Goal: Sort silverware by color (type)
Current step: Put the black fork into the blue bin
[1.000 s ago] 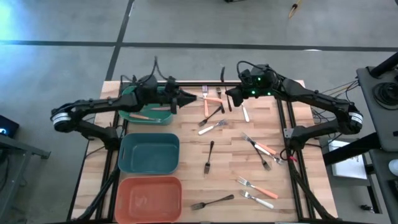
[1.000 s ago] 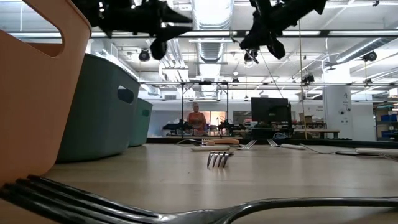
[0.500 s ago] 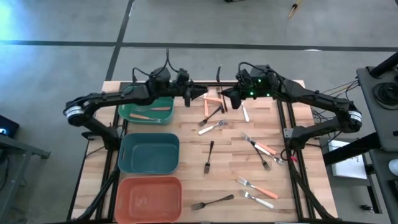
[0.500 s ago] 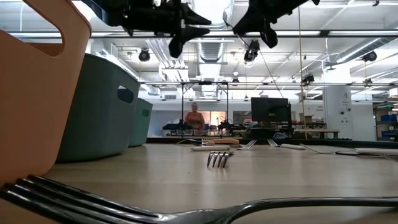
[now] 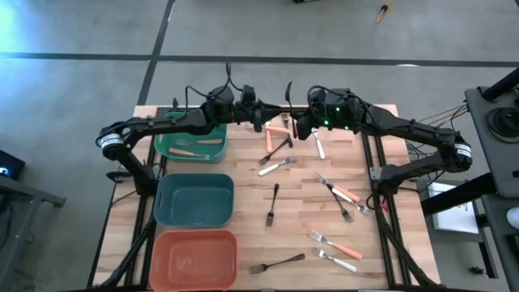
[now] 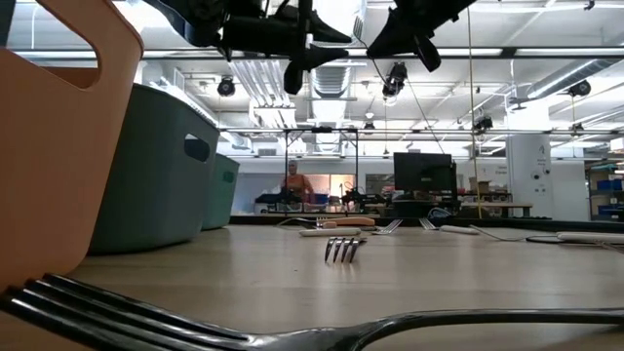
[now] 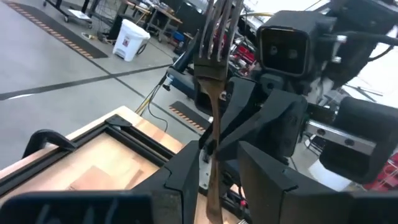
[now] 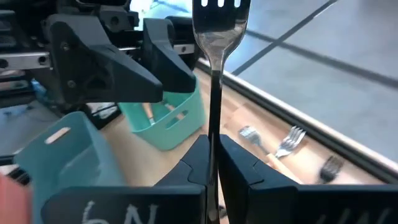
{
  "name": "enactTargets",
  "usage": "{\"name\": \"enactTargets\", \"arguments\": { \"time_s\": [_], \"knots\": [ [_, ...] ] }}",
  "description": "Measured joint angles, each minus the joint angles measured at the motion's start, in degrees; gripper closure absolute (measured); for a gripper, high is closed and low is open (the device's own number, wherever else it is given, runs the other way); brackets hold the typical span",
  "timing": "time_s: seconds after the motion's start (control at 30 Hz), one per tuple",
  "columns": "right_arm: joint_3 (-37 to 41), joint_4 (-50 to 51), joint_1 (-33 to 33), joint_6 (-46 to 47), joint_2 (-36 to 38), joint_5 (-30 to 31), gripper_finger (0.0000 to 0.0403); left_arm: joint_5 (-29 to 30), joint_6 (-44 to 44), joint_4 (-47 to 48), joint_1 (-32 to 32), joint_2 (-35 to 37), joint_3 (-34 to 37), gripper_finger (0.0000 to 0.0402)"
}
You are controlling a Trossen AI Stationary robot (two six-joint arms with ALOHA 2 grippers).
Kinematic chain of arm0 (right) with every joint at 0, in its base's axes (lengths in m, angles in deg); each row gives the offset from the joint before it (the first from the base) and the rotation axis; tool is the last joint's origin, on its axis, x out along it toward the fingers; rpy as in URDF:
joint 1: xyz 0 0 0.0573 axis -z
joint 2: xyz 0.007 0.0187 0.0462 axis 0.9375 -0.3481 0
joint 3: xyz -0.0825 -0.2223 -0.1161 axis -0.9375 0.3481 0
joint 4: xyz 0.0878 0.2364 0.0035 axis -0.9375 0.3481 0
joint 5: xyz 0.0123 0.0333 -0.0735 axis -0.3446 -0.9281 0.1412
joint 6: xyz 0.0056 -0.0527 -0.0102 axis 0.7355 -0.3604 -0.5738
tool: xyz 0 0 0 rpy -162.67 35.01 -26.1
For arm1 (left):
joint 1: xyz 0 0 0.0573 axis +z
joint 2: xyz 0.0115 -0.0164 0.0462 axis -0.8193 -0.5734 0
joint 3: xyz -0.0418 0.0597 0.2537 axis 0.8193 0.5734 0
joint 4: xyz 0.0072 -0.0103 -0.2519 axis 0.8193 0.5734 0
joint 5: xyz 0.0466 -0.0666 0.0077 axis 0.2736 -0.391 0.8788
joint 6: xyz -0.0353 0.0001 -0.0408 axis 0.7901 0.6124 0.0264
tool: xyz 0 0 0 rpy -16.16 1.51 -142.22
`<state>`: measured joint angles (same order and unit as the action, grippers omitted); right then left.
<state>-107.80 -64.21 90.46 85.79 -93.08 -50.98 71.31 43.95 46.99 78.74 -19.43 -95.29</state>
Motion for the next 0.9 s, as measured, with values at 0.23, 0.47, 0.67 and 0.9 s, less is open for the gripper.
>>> {"name": "enactTargets", "arguments": {
  "time_s": [0.23,0.47,0.67,0.9],
  "knots": [
    [0.00,-0.04,-1.23,-1.48,-0.85,6.96,0.0391,0.07,0.60,0.00,-0.47,-1.66,-2.47,0.0309],
    [0.00,-0.26,-1.47,-2.90,-2.63,8.52,0.0391,2.09,1.06,0.88,-0.49,-2.58,-3.31,0.0309],
    [-0.39,-0.53,-1.48,-3.53,-3.38,9.54,0.0390,3.03,1.06,0.96,-0.48,-2.68,-3.27,0.0309],
    [-0.39,-0.51,-2.38,-5.23,-4.48,9.55,0.0390,4.69,1.07,1.20,-0.48,-2.71,-3.27,0.0309]
  ]
}}
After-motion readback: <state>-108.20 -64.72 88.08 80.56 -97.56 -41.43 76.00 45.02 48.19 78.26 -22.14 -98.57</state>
